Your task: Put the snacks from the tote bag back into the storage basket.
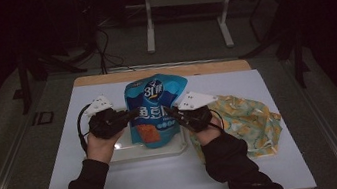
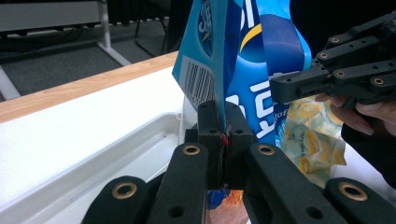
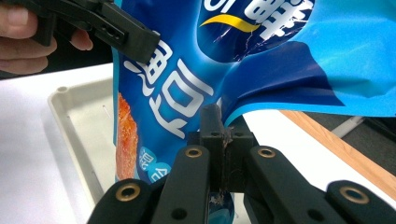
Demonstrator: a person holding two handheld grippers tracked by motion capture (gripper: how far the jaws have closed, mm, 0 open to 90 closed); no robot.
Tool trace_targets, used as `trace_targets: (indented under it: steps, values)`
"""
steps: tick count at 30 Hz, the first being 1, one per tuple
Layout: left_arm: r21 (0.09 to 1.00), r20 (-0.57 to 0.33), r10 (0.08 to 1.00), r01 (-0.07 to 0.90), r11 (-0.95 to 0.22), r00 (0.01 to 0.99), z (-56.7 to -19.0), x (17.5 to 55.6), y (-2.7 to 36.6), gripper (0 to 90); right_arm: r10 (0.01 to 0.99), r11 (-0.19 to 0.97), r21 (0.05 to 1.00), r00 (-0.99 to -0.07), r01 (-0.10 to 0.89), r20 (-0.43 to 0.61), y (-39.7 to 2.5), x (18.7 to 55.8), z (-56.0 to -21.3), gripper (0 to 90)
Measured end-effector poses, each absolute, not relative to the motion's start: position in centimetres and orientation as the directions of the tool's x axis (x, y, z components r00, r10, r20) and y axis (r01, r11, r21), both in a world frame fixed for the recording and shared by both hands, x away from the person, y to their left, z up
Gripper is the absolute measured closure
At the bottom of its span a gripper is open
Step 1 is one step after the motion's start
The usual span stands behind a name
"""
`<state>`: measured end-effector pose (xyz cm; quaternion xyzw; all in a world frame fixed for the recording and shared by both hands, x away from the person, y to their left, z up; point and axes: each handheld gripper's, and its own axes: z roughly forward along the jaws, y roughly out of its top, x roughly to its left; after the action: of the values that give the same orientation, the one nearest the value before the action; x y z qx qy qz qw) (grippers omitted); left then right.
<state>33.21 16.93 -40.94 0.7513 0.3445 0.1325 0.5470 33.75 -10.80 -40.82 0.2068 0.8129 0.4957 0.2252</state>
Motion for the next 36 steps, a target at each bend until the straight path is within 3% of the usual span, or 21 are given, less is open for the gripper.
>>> trace_targets:
  steps: [36]
  values:
    - [0.916,-0.187,0.637,0.366,-0.161,0.748,-44.7,32.8,17.7,87.2,0.539,0.425,0.895,-0.833,0.135,-0.13,-11.0,33.8,-43.6,89.0]
